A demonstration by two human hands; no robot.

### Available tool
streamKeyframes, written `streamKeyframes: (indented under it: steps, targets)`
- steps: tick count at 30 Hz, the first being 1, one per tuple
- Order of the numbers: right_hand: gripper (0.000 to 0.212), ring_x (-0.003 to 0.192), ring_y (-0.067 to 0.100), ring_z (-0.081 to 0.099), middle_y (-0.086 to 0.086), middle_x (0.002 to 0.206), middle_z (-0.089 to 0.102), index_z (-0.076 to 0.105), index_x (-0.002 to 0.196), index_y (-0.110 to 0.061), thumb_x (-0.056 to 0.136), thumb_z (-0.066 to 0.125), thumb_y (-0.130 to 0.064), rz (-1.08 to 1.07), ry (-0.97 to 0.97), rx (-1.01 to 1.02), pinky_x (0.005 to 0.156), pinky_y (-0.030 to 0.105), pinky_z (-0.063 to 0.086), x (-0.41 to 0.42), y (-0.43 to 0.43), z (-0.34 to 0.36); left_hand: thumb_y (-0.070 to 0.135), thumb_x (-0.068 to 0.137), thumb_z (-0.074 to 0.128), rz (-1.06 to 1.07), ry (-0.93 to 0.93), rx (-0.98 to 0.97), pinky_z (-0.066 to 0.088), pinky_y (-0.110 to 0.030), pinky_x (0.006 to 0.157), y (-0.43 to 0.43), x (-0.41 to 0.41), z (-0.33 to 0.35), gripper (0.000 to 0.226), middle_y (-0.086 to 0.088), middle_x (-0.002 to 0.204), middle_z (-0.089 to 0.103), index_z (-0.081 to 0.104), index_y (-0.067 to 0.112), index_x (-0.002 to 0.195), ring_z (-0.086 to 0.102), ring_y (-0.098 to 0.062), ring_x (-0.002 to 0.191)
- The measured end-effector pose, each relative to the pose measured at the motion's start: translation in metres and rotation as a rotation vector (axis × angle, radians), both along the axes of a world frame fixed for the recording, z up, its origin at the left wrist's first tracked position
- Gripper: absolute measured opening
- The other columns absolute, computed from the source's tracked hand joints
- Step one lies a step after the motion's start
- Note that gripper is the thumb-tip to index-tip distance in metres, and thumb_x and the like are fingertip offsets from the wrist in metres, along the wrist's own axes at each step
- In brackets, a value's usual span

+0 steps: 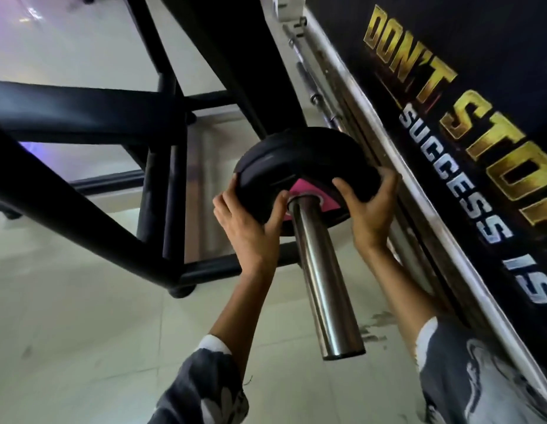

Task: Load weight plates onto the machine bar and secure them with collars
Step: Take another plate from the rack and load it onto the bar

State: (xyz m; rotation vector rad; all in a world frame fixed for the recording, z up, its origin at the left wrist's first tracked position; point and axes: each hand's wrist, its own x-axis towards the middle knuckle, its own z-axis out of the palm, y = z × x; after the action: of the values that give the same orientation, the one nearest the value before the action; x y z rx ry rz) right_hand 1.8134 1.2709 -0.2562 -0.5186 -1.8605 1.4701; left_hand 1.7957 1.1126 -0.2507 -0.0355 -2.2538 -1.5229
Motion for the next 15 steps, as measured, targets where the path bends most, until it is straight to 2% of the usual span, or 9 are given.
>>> streamKeyframes:
  steps: [2,4,7,9,11,12,14,15]
  targets:
    - [0.051,0.100,0.014,0.055,0.007,0.111,0.053,0.044,0.103,-0.020,0.069,0.079,-0.035,0.014,0.032,-0.012,0.078,0.007,0.046,-0.001,0.002,0.004,0.049,0.072,0.071,0.025,0.006,0.027,0.032,-0.021,0.093,0.000,-0.002,0.005,0.067,0.007,0.114,0.033,0.039,0.020,0.124,0.036,-0.007,0.110]
    - [0.051,0.093,0.006,0.054,0.004,0.106,0.052,0.044,0.100,-0.019,0.067,0.081,-0.031,0.030,0.044,-0.006,0.073,0.004,0.045,0.000,0.006,0.005,0.046,0.070,0.075,0.004,0.013,0.028,0.033,-0.018,0.092,-0.006,-0.004,0.008,0.067,0.004,0.113,0.036,0.042,0.016,0.120,0.037,-0.006,0.108]
    - [0.056,0.092,0.013,0.056,0.003,0.102,0.054,0.045,0.097,-0.020,0.061,0.082,-0.041,0.087,0.021,-0.008,0.075,0.013,0.047,0.011,0.013,0.005,0.056,0.063,0.074,-0.062,-0.001,-0.017,0.035,-0.015,0.089,-0.016,0.002,0.012,0.071,0.005,0.109,0.038,0.044,0.017,0.114,0.036,-0.003,0.102]
    - [0.058,0.090,0.016,0.055,0.003,0.097,0.054,0.047,0.094,-0.020,0.056,0.080,-0.050,0.104,0.013,0.006,0.078,0.023,0.048,0.029,0.019,0.001,0.067,0.056,0.071,-0.112,-0.019,-0.057,0.039,-0.017,0.082,-0.025,0.012,0.012,0.073,0.005,0.104,0.042,0.043,0.020,0.105,0.040,-0.009,0.098]
    - [0.058,0.086,0.016,0.056,0.000,0.090,0.054,0.050,0.090,-0.021,0.054,0.078,-0.056,0.180,0.022,-0.010,0.075,0.025,0.048,0.046,0.021,-0.003,0.074,0.052,0.070,-0.201,-0.027,-0.045,0.048,-0.025,0.075,-0.038,0.020,0.013,0.072,-0.002,0.097,0.050,0.044,0.024,0.096,0.050,-0.018,0.090]
    - [0.056,0.084,0.011,0.058,-0.003,0.086,0.057,0.052,0.088,-0.023,0.054,0.078,-0.059,0.239,0.025,-0.050,0.073,0.022,0.049,0.053,0.019,-0.003,0.073,0.052,0.071,-0.267,-0.020,-0.039,0.051,-0.031,0.073,-0.043,0.023,0.014,0.067,-0.003,0.093,0.055,0.046,0.025,0.092,0.054,-0.020,0.086]
    - [0.047,0.078,-0.004,0.061,-0.004,0.082,0.064,0.059,0.086,-0.025,0.054,0.078,-0.055,0.281,0.043,-0.125,0.068,0.012,0.048,0.056,0.015,-0.001,0.068,0.055,0.075,-0.389,0.005,-0.036,0.054,-0.032,0.071,-0.047,0.024,0.017,0.051,0.011,0.086,0.062,0.053,0.035,0.088,0.062,-0.015,0.082]
    - [0.043,0.072,-0.006,0.061,0.004,0.078,0.067,0.064,0.083,-0.020,0.055,0.077,-0.051,0.251,0.046,-0.142,0.064,0.010,0.047,0.054,0.013,0.000,0.066,0.056,0.076,-0.410,0.013,-0.024,0.055,-0.029,0.071,-0.045,0.025,0.019,0.045,0.017,0.084,0.066,0.057,0.040,0.087,0.065,-0.010,0.081]
